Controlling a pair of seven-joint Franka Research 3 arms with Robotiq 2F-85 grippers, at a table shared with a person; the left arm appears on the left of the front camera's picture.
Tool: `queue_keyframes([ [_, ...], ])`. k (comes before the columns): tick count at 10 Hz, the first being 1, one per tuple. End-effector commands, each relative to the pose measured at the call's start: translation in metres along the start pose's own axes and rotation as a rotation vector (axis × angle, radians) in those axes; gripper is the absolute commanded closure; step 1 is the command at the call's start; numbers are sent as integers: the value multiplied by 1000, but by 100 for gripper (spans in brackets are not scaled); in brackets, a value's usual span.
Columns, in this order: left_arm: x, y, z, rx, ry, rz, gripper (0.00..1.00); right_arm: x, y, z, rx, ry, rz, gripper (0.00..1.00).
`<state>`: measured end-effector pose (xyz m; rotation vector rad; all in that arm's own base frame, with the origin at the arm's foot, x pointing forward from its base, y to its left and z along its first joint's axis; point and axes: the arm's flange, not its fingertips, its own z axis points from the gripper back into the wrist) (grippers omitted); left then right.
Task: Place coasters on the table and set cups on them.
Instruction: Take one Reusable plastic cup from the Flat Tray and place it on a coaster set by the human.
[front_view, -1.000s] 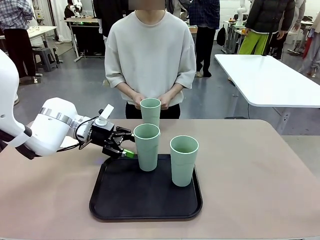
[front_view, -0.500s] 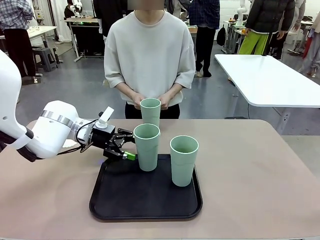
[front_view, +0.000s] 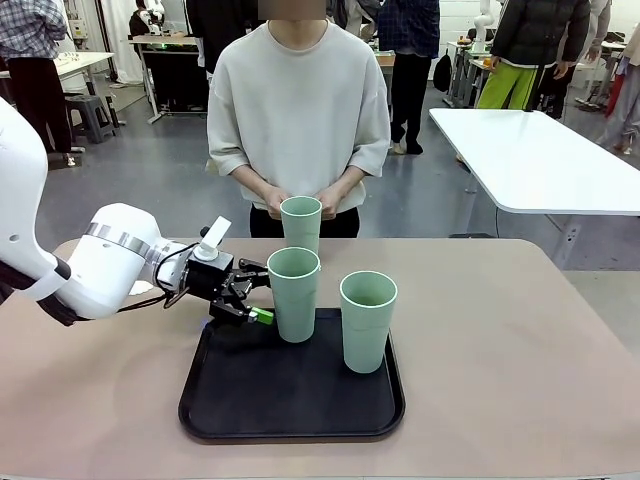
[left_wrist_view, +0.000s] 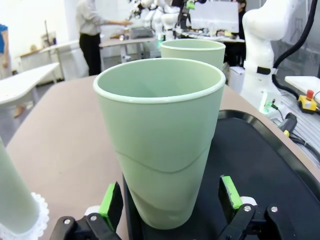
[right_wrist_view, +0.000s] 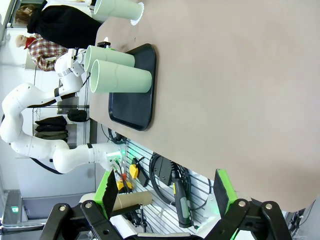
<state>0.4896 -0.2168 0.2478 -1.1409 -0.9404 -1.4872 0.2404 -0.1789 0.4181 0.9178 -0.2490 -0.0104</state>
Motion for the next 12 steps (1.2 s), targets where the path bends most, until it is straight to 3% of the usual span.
queue_keyframes([
  [1,-4,4,-10,18,-23,-43,0,1,0,-1,21,-12,12,0],
  [12,-2,18,-45,-33,-45,-43,0,1,0,-1,21,-12,12,0],
])
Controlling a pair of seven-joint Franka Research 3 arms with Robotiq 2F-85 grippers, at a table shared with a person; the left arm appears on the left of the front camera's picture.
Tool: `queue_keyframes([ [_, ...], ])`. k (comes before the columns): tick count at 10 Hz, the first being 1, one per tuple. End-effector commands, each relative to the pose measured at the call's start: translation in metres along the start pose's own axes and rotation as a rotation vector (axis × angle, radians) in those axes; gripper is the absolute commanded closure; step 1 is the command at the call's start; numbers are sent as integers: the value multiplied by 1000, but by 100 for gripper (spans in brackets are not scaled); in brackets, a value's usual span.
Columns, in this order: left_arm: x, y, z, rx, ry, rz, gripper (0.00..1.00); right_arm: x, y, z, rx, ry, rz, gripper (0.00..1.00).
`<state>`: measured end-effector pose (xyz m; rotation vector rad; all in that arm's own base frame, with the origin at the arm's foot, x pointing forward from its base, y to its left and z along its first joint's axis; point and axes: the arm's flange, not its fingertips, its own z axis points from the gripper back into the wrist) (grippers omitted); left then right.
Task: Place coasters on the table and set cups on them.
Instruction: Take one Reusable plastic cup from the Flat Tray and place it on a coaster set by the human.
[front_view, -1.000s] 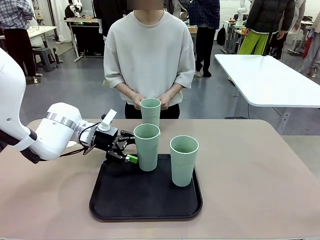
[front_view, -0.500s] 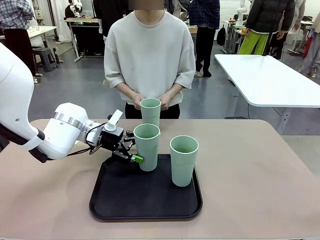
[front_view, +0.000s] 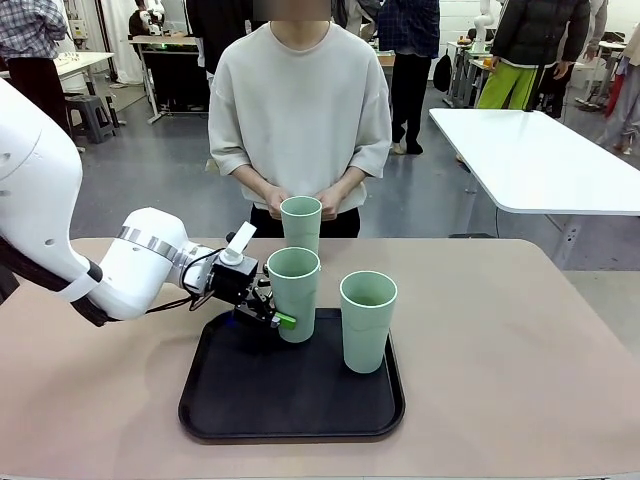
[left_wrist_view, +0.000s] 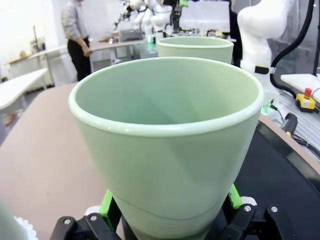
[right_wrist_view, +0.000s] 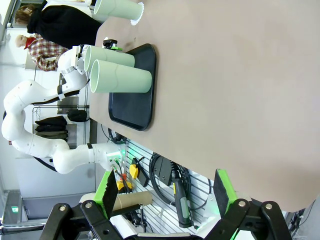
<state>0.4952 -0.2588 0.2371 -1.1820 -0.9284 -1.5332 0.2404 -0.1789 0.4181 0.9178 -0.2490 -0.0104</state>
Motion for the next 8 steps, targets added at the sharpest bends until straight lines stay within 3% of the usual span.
queue_keyframes([
  [1,-2,6,-4,16,-33,-17,59,1,0,-1,21,-12,12,0],
  [2,-1,5,-4,17,-34,-20,59,1,0,-1,21,-12,12,0],
  [3,-1,5,-4,18,-34,-22,100,1,0,-1,21,-12,12,0],
  [4,0,4,-3,17,-34,-19,64,1,0,-1,21,-12,12,0],
  [5,1,4,-2,14,-35,-14,100,1,0,-1,21,-12,12,0],
  [7,16,-6,6,-21,-55,20,100,1,0,-1,21,-12,12,0],
  [8,45,-18,25,-17,-94,43,100,1,0,-1,21,-12,12,0],
])
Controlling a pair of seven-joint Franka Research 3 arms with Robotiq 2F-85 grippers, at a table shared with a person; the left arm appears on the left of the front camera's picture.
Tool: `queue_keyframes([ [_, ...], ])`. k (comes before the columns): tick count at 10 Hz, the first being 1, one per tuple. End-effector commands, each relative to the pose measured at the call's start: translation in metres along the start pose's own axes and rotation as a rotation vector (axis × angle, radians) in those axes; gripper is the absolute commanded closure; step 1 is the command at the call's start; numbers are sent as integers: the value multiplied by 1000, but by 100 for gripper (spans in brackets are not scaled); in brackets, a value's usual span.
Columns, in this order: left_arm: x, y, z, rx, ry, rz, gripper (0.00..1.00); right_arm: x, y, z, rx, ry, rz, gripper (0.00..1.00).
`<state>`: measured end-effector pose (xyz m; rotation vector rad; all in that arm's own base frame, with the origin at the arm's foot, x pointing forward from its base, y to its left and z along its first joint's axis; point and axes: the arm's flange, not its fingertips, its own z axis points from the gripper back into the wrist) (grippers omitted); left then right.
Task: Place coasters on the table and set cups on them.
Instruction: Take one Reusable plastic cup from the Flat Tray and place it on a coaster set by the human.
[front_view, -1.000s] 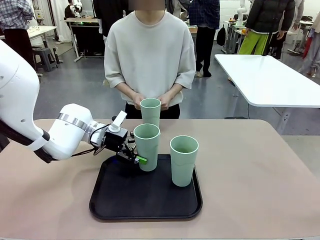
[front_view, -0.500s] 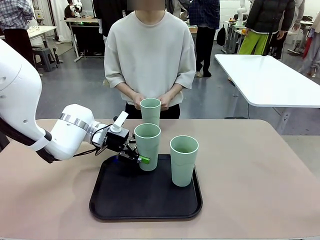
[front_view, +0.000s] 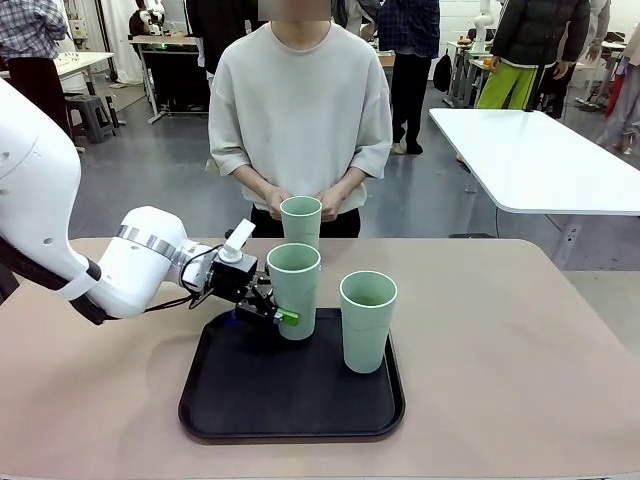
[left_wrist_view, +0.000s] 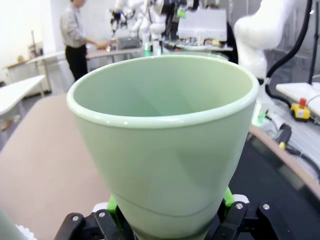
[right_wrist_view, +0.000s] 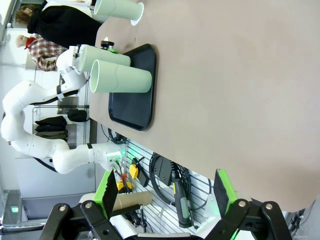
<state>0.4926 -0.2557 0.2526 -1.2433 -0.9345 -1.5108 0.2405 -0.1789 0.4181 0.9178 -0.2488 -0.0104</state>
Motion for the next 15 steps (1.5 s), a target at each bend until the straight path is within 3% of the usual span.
queue_keyframes([
  [1,60,-30,37,17,-32,19,100,1,0,-1,21,-12,12,0],
  [3,98,-50,86,95,6,21,100,1,0,-1,21,-12,12,0],
  [6,119,-79,149,215,57,76,100,1,0,-1,21,-12,12,0],
  [8,118,-94,165,236,77,106,100,1,0,-1,21,-12,12,0],
  [11,119,-78,163,228,49,57,100,1,0,-1,21,-12,12,0],
  [12,116,-85,169,233,61,74,16,1,0,-1,21,-12,12,0],
  [13,104,-65,207,211,11,40,16,1,0,-1,21,-12,12,0],
  [15,78,-48,275,291,-3,99,16,1,0,-1,21,-12,12,0],
])
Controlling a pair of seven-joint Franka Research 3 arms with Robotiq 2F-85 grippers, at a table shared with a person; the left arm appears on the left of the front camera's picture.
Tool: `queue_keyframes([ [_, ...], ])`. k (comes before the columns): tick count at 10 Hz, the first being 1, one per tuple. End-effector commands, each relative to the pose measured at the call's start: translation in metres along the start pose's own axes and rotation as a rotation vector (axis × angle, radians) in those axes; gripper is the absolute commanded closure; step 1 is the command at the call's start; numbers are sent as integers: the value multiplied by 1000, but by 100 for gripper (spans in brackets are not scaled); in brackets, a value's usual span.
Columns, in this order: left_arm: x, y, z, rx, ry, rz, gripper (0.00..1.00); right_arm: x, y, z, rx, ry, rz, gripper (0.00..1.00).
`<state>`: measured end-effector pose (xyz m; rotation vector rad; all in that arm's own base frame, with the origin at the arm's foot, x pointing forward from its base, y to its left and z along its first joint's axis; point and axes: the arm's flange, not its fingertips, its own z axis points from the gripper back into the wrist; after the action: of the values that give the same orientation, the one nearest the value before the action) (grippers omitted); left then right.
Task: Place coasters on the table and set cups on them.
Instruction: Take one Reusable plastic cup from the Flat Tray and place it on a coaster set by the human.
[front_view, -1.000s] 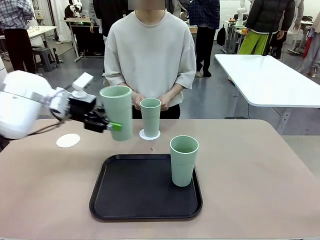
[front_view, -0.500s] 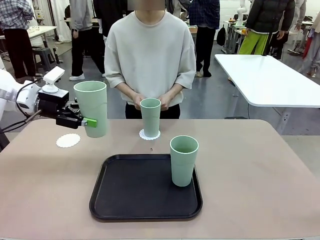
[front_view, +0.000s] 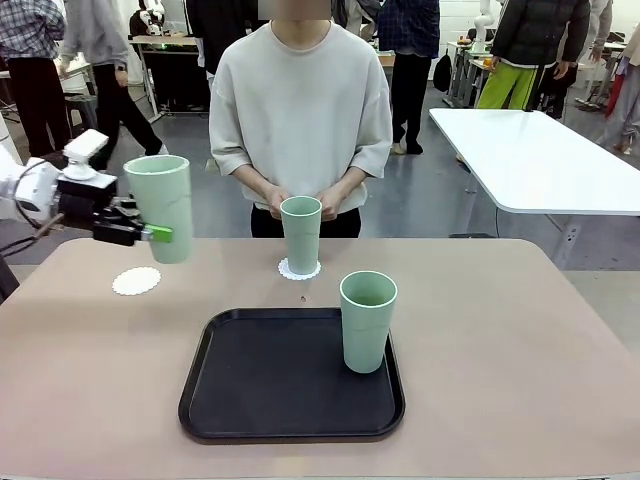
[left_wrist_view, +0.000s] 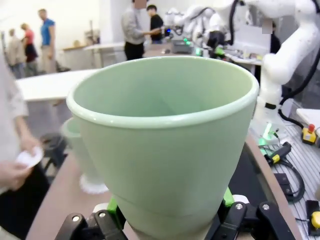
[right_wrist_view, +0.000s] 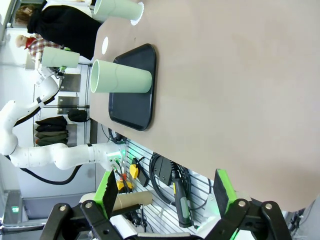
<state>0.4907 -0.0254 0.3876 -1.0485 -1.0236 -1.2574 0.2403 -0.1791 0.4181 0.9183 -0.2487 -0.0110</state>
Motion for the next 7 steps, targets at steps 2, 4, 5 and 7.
queue_keyframes([
  [2,-41,46,83,-16,40,-49,16,2,0,-1,21,-12,12,0],
  [4,-64,48,122,41,77,-49,16,2,0,-1,21,-12,12,0],
  [5,-73,53,130,65,83,-51,16,2,0,-1,21,-12,12,0],
  [7,-92,56,127,145,68,-82,16,2,0,-1,21,-12,12,0],
])
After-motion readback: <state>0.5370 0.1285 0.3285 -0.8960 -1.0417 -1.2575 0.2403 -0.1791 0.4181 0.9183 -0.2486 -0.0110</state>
